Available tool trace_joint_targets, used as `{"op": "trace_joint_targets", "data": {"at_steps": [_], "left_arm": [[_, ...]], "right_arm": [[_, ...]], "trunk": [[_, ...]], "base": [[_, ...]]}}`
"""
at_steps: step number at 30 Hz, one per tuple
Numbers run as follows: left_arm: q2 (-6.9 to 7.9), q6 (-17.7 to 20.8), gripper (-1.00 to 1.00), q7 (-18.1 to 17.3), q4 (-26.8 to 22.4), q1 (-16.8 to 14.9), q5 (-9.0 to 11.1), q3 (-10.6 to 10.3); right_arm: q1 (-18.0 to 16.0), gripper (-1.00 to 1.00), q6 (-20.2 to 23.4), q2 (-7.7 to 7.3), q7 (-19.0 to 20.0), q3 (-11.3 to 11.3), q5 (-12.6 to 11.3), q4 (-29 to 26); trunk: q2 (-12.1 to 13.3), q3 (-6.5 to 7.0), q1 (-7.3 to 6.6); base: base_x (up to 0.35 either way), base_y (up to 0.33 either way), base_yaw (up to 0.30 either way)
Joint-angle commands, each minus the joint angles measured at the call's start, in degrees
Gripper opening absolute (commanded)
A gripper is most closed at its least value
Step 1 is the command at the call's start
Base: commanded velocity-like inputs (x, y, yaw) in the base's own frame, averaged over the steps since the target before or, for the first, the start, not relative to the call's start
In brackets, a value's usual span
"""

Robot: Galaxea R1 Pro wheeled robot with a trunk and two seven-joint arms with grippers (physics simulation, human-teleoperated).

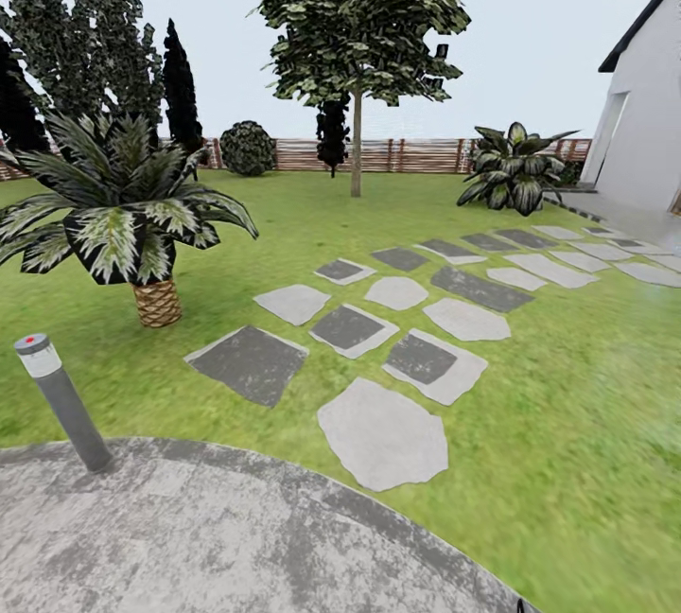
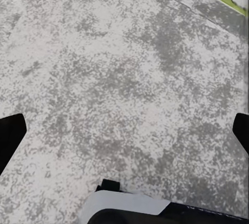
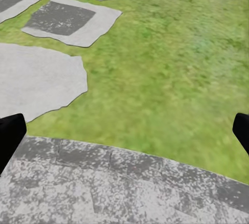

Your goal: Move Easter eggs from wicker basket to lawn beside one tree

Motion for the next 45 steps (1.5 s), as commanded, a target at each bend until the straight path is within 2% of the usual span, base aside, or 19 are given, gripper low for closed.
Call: {"op": "trace_joint_targets", "data": {"at_steps": [1,15,45], "left_arm": [[0.00,-0.2,1.00,0.0,0.0,-0.1,0.1,0.0],[-0.05,-0.2,1.00,0.0,0.0,0.0,0.1,0.0],[-0.05,-0.1,1.00,0.0,0.0,0.0,0.1,0.0]], "right_arm": [[-0.1,1.00,-0.1,0.01,0.0,-0.1,-0.1,0.0],[-0.1,1.00,0.0,0.01,0.0,-0.1,-0.1,0.0],[-0.1,1.00,-0.5,0.01,-0.2,-0.5,-0.5,0.0]], "trunk": [[-0.1,-0.04,0.07],[-0.1,0.39,0.07],[-0.1,0.39,0.07]], "base": [[0.337,-0.103,-0.006],[0.337,-0.089,-0.001],[0.337,-0.002,0.000]]}}
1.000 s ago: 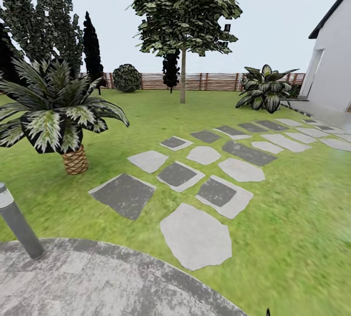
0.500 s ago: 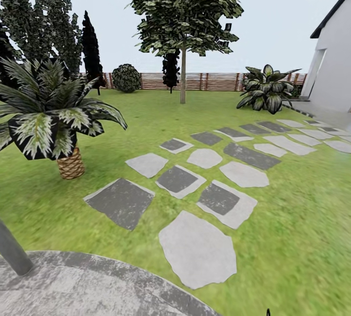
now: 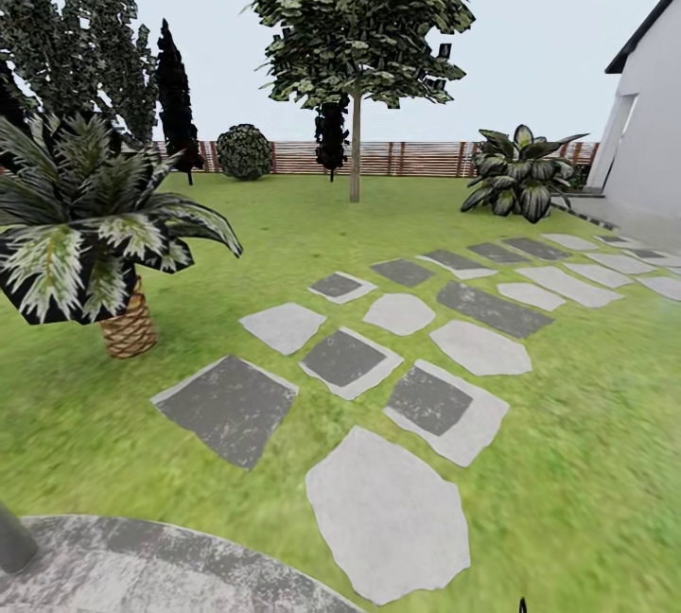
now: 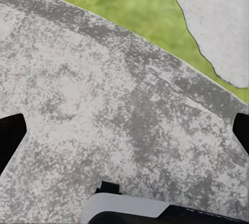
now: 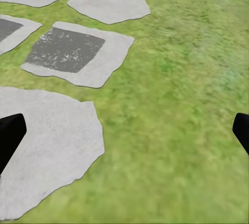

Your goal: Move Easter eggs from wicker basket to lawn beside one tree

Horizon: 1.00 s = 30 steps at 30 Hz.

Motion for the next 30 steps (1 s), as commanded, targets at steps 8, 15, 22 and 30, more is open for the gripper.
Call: {"op": "trace_joint_targets", "data": {"at_steps": [8,15,22,30], "left_arm": [[-0.01,-0.2,1.00,0.0,0.0,-0.1,0.1,0.1],[0.06,-0.2,1.00,0.1,0.0,-0.1,0.2,0.2],[0.47,-0.4,1.00,0.6,0.0,-0.1,0.7,2.6],[1.96,-0.4,1.00,0.4,0.0,0.0,1.3,11.1]], "right_arm": [[-0.1,1.00,-0.1,-0.01,0.0,0.1,0.0,0.1],[-0.1,1.00,-0.1,-0.08,0.0,0.1,-0.1,0.1],[-0.1,1.00,-0.1,-0.11,0.1,0.2,0.2,0.1],[-0.1,1.00,-0.1,-0.18,0.1,0.3,0.3,0.1]], "trunk": [[-0.1,-0.13,0.07],[-0.1,-0.13,0.07],[-0.1,-0.13,0.07],[-0.1,-0.13,0.07]], "base": [[0.338,-0.020,0.000],[0.338,-0.070,0.000],[0.338,-0.073,0.000],[0.339,-0.074,0.000]]}}
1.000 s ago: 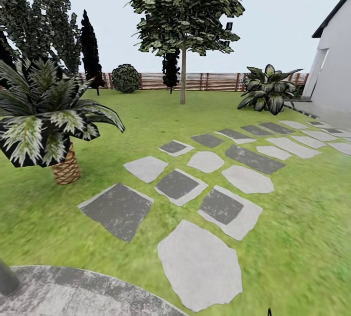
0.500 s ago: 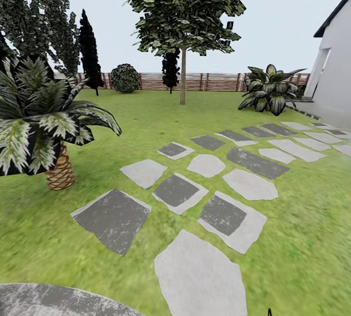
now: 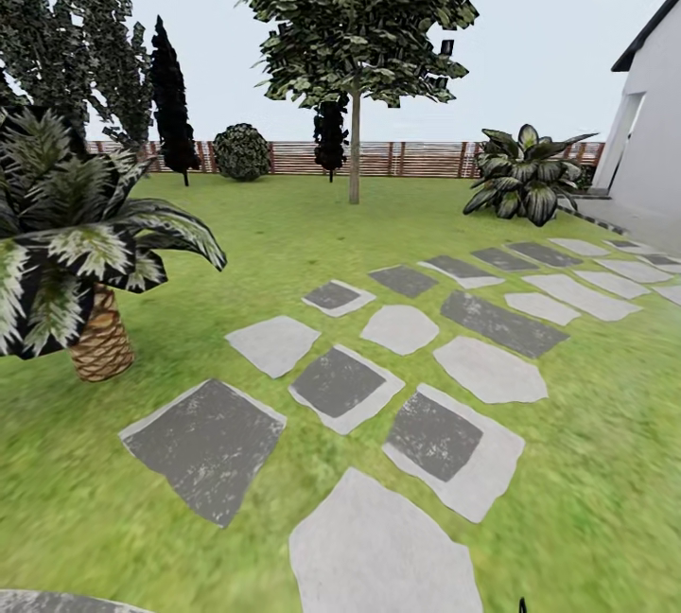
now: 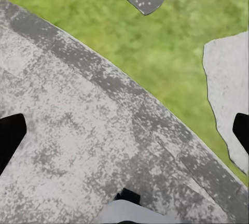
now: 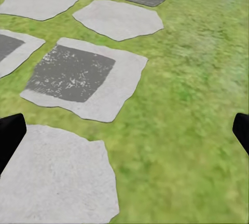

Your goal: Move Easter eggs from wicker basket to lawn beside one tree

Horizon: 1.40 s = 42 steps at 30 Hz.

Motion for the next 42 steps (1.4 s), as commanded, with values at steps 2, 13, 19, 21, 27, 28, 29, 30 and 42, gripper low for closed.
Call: {"op": "trace_joint_targets", "data": {"at_steps": [2,13,19,21,27,28,29,30,42], "left_arm": [[0.17,-0.2,1.00,-0.1,0.0,0.0,0.5,0.7],[0.31,-0.2,1.00,-0.4,0.0,-0.1,0.7,1.8],[0.26,-0.1,1.00,-0.4,0.0,-0.1,0.6,1.8],[0.25,-0.1,1.00,-0.4,0.0,-0.1,0.6,1.8],[0.22,-0.2,1.00,-0.4,0.0,-0.1,0.6,1.8],[0.23,-0.2,1.00,-0.4,0.0,-0.1,0.6,1.8],[0.24,-0.2,1.00,-0.4,0.0,-0.1,0.6,1.8],[0.24,-0.2,1.00,-0.4,0.0,-0.1,0.6,1.8],[0.22,-0.2,1.00,-0.5,0.0,-0.1,0.5,1.7]], "right_arm": [[-0.1,1.00,-0.2,-0.02,0.0,-0.1,-0.1,0.0],[-0.1,1.00,-0.2,-0.42,0.0,-0.2,-0.1,0.0],[-0.1,1.00,0.1,-0.41,0.0,-0.3,-0.4,0.1],[-0.1,1.00,0.1,-0.40,0.0,-0.3,-0.4,0.1],[-0.1,1.00,0.0,-0.34,0.0,-0.4,-0.5,0.1],[-0.1,1.00,0.0,-0.34,0.0,-0.4,-0.5,0.1],[-0.1,1.00,0.0,-0.34,0.0,-0.4,-0.5,0.0],[-0.1,1.00,0.0,-0.34,0.0,-0.4,-0.5,0.0],[-0.1,1.00,-0.1,-0.38,0.0,-0.2,-0.4,0.0]], "trunk": [[-0.1,-0.13,0.07],[-0.1,-0.13,0.07],[-0.1,-0.13,0.07],[-0.1,-0.13,0.07],[-0.1,-0.13,0.07],[-0.1,-0.13,0.07],[-0.1,-0.13,0.07],[-0.1,-0.13,0.07],[-0.1,-0.13,0.07]], "base": [[0.338,-0.086,0.000],[0.333,-0.122,0.000],[0.320,-0.051,0.000],[0.321,-0.008,0.000],[0.326,-0.002,0.000],[0.328,0.000,0.000],[0.328,0.000,0.000],[0.328,0.000,0.000],[0.329,0.000,0.000]]}}
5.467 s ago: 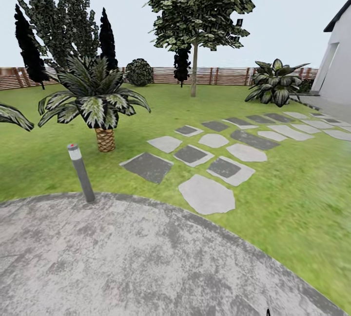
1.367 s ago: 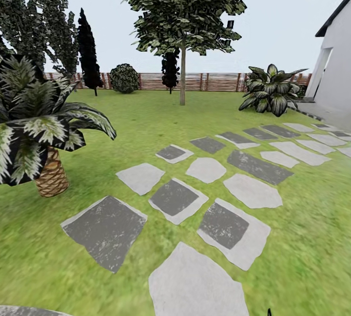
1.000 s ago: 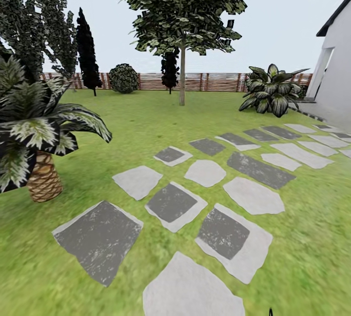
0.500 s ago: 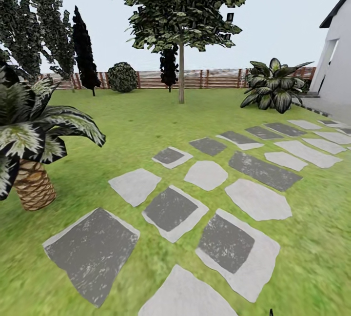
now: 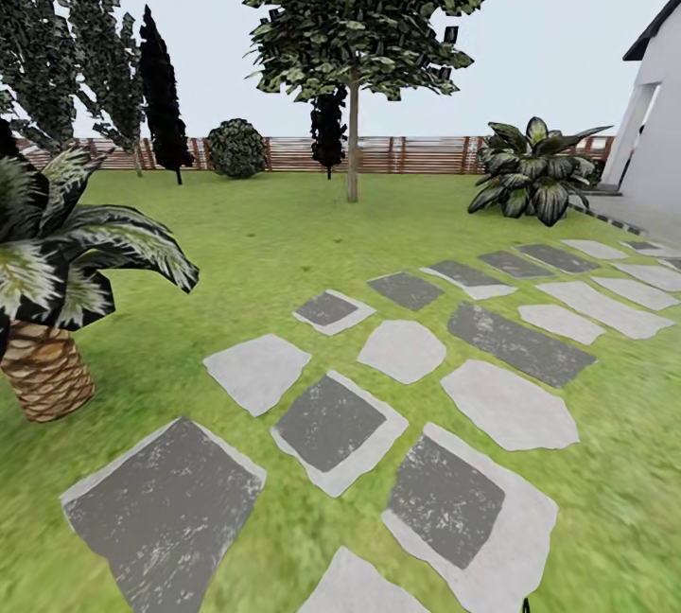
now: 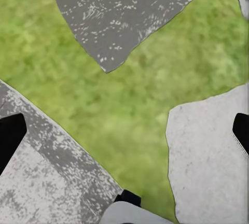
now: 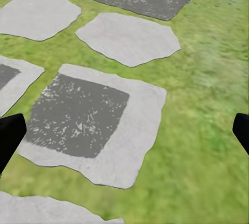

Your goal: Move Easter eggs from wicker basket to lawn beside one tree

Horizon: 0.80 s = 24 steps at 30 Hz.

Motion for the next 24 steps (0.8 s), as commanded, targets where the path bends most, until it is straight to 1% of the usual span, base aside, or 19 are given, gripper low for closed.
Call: {"op": "trace_joint_targets", "data": {"at_steps": [1,16,24], "left_arm": [[0.00,-0.2,1.00,0.0,0.0,0.0,0.4,-0.3],[-0.06,-0.2,1.00,0.0,0.0,0.0,0.2,-0.5],[-0.05,-0.1,1.00,0.0,0.0,-0.1,0.1,-0.5]], "right_arm": [[-0.1,1.00,-0.2,0.02,0.0,0.0,0.0,0.0],[-0.1,1.00,-0.2,0.05,0.1,0.1,0.3,0.0],[-0.1,1.00,-0.2,0.05,0.1,0.1,0.3,0.0]], "trunk": [[-0.1,-0.13,0.07],[-0.1,-0.13,0.07],[-0.1,-0.13,0.07]], "base": [[0.329,0.000,0.000],[0.329,-0.002,0.000],[0.310,-0.156,0.000]]}}
